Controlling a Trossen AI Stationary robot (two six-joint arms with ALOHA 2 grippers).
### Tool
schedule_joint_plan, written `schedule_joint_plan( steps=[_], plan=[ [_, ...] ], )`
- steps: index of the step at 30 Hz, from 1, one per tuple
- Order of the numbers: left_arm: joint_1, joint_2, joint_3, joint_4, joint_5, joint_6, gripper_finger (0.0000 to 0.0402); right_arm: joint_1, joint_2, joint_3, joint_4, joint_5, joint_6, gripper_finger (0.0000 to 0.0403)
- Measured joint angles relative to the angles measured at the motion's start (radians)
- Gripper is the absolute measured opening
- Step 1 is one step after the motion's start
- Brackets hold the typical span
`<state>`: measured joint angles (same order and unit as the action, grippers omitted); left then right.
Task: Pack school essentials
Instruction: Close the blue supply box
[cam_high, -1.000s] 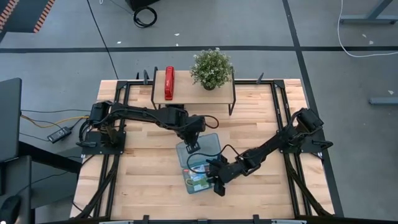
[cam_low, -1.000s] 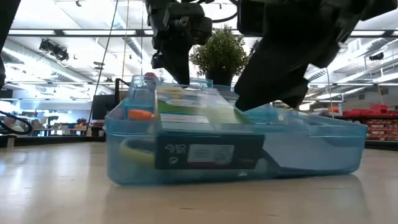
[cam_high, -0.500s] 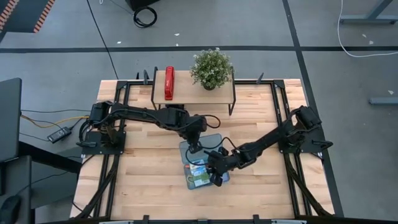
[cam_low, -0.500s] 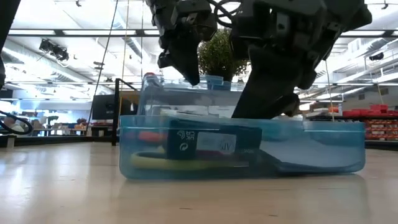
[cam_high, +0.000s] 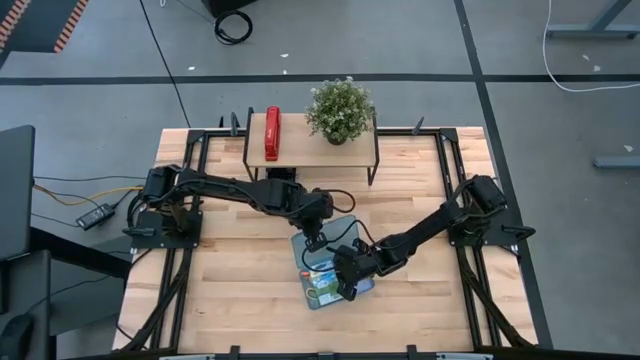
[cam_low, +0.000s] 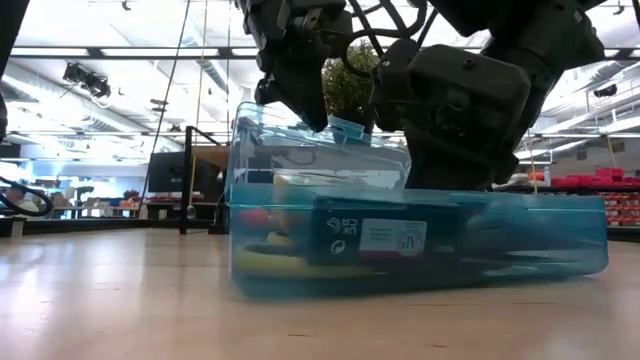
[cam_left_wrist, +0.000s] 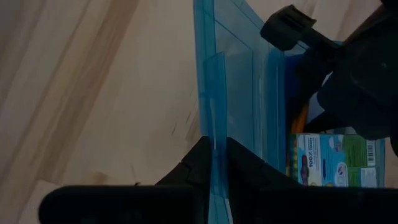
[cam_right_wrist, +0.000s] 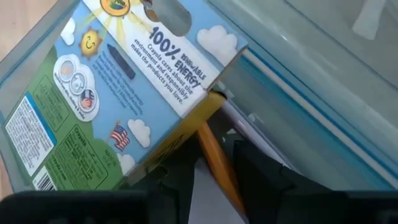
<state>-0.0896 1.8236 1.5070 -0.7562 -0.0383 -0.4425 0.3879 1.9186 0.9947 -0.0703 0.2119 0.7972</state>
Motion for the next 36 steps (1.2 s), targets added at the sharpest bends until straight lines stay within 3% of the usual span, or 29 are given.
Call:
schedule_joint_plan(
  steps=[12,27,32,36],
  plan=[
    [-0.059,-0.014,0.002,0.036,0.002,-0.11,0.0056,-0.017,-0.008,-0.002,-0.009,0.019,-0.004,0.0119],
    [-0.074,-0.086,0.002,0.114,0.094,-0.175,0.0111,-0.021,-0.006,-0.003,-0.031,0.07,-0.016,0.0119],
    [-0.081,-0.092,0.002,0.043,0.09,-0.129,0.0117,-0.02,-0.007,-0.003,-0.033,0.059,-0.016,0.0119],
    [-0.057,-0.14,0.002,-0.179,0.043,-0.094,0.011,-0.015,-0.007,-0.003,-0.035,0.057,-0.016,0.0119]
  ],
)
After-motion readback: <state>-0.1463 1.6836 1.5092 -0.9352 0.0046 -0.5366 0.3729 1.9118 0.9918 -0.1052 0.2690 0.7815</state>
